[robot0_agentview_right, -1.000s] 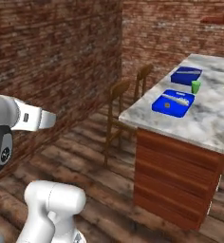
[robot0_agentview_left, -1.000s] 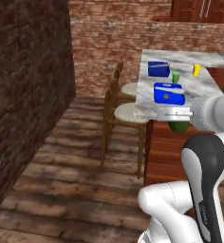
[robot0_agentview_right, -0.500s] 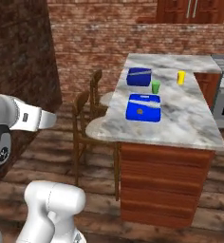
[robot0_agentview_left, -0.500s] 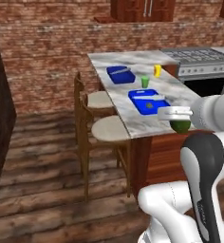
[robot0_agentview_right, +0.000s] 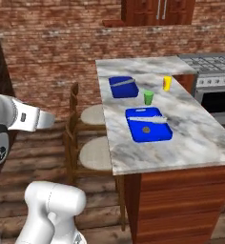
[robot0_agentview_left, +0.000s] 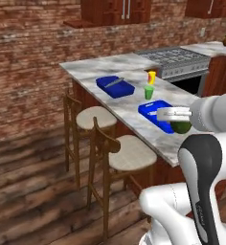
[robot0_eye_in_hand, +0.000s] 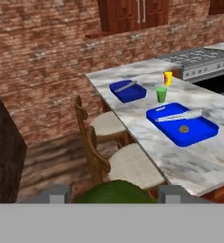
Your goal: Gather the lime and garlic from the fridge and place them on a tray on the dining counter. Then gather the chicken drumsticks from the fridge and place them on the other tray.
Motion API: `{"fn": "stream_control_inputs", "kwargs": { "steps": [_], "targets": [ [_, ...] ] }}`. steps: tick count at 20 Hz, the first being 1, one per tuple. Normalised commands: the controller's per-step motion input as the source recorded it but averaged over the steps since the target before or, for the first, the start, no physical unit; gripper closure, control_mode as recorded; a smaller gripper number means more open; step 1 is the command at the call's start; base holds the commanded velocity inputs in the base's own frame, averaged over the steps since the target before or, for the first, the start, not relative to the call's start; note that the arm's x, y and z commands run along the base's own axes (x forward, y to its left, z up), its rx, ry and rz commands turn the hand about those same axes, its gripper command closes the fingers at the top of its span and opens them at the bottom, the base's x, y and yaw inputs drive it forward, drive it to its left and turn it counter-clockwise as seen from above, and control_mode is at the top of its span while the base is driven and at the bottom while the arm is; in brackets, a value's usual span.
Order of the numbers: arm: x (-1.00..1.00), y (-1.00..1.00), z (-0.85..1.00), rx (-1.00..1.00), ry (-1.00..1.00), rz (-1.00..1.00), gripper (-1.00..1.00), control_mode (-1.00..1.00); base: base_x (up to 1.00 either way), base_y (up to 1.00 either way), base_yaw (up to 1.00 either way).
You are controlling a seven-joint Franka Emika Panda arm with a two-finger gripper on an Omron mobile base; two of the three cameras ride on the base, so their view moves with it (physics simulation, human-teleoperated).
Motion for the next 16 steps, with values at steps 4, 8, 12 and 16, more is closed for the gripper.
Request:
{"fn": "stream_control_inputs", "kwargs": {
  "steps": [4,8,12,16],
  "targets": [
    [0.00,0.00,0.00,0.00,0.00,0.00,1.00,1.00,1.00,0.56,-0.62],
    [0.00,0.00,0.00,0.00,0.00,0.00,1.00,1.00,1.00,0.32,-0.61],
    [0.00,0.00,0.00,0.00,0.00,0.00,1.00,1.00,1.00,-0.04,-0.45],
    [0.00,0.00,0.00,0.00,0.00,0.00,1.00,1.00,1.00,-0.03,-0.41]
  ]
}}
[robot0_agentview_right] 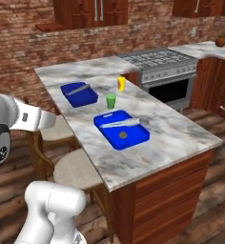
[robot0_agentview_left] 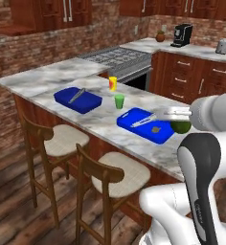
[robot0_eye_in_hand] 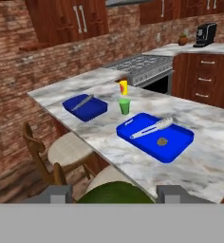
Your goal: Gather the lime and garlic from the fridge and place them on a tray on the dining counter. Then gather the chicken drumsticks from the fridge and place them on the other tray.
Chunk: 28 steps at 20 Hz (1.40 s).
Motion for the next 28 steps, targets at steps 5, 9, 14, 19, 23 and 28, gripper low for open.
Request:
{"fn": "stream_control_inputs", "kwargs": {
  "steps": [5,9,14,19,23,28],
  "targets": [
    [0.00,0.00,0.00,0.00,0.00,0.00,1.00,1.00,0.91,0.03,-0.59],
    [0.00,0.00,0.00,0.00,0.00,0.00,1.00,1.00,0.97,0.31,-0.61],
    [0.20,0.11,0.00,-0.02,0.00,-0.10,1.00,-1.00,0.80,0.34,-0.46],
    [1.00,0.61,-0.02,-0.06,0.03,-0.41,1.00,-1.00,0.00,0.00,0.00],
    [1.00,0.48,-0.01,-0.03,0.16,-0.25,1.00,-1.00,0.00,0.00,0.00],
    [1.00,0.06,0.00,0.00,0.26,-0.02,1.00,-1.00,0.00,0.00,0.00]
  ]
}}
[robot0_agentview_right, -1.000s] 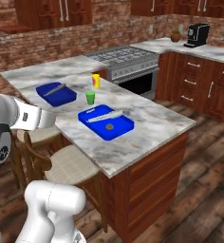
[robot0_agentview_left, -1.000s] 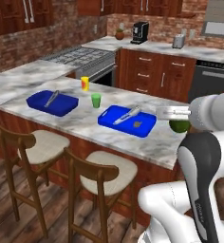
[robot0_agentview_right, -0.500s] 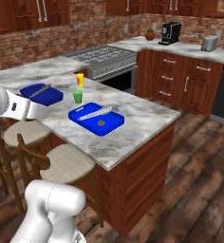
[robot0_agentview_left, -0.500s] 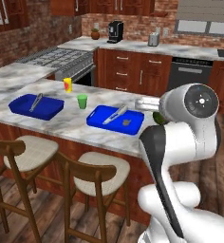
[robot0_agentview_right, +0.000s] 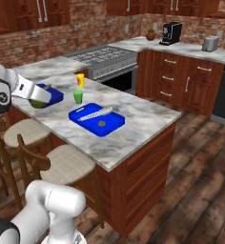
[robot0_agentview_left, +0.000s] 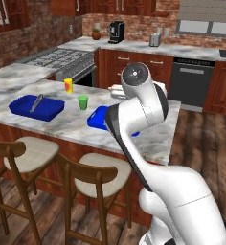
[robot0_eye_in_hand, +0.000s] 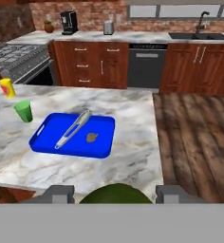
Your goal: Gather the lime and garlic from the fridge and place them on a tray on the dining counter. Then gather the chicken drumsticks from the fridge and place them on the other tray.
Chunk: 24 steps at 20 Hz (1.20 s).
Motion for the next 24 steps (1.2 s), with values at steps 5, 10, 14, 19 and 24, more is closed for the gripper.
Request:
{"fn": "stream_control_inputs", "kwargs": {
  "steps": [5,10,14,19,24],
  "targets": [
    [1.00,0.00,-0.05,0.00,0.28,0.00,1.00,-1.00,0.00,0.00,0.00],
    [0.89,0.00,-0.35,0.01,0.08,0.04,1.00,-1.00,0.00,0.00,0.00],
    [0.92,0.00,-0.35,0.01,0.00,0.09,1.00,-1.00,0.00,0.00,0.00],
    [0.97,0.00,-0.49,0.06,0.01,0.14,1.00,-1.00,0.00,0.00,0.00],
    [0.84,0.00,-0.50,0.11,0.06,0.14,1.00,-1.00,0.00,0.00,0.00]
  ]
}}
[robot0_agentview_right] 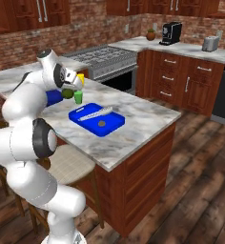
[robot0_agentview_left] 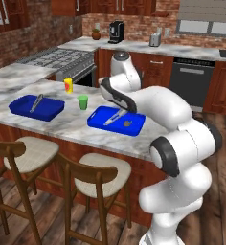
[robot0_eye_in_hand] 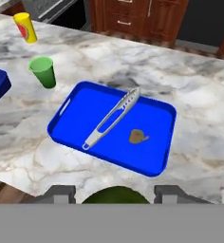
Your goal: Gather the lime and garlic from the fridge and place them on a tray on the dining counter. Then gather the chicken drumsticks from the fridge and place them on the other tray.
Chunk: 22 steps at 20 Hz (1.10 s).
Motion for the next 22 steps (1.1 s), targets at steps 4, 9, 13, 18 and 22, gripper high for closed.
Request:
{"fn": "stream_control_inputs", "kwargs": {
  "steps": [4,9,13,18,22],
  "targets": [
    [0.78,0.03,-0.45,0.09,0.06,0.12,1.00,-1.00,0.00,0.00,0.00],
    [0.75,0.05,-0.28,0.05,0.05,0.07,1.00,-1.00,0.00,0.00,0.00],
    [0.73,0.00,-0.44,0.02,0.06,0.02,1.00,-1.00,0.00,0.00,0.00],
    [0.55,0.03,-0.41,0.00,0.05,0.00,1.00,-1.00,0.00,0.00,0.00],
    [0.52,0.13,-0.39,0.00,0.04,0.00,1.00,-1.00,0.00,0.00,0.00]
  ]
}}
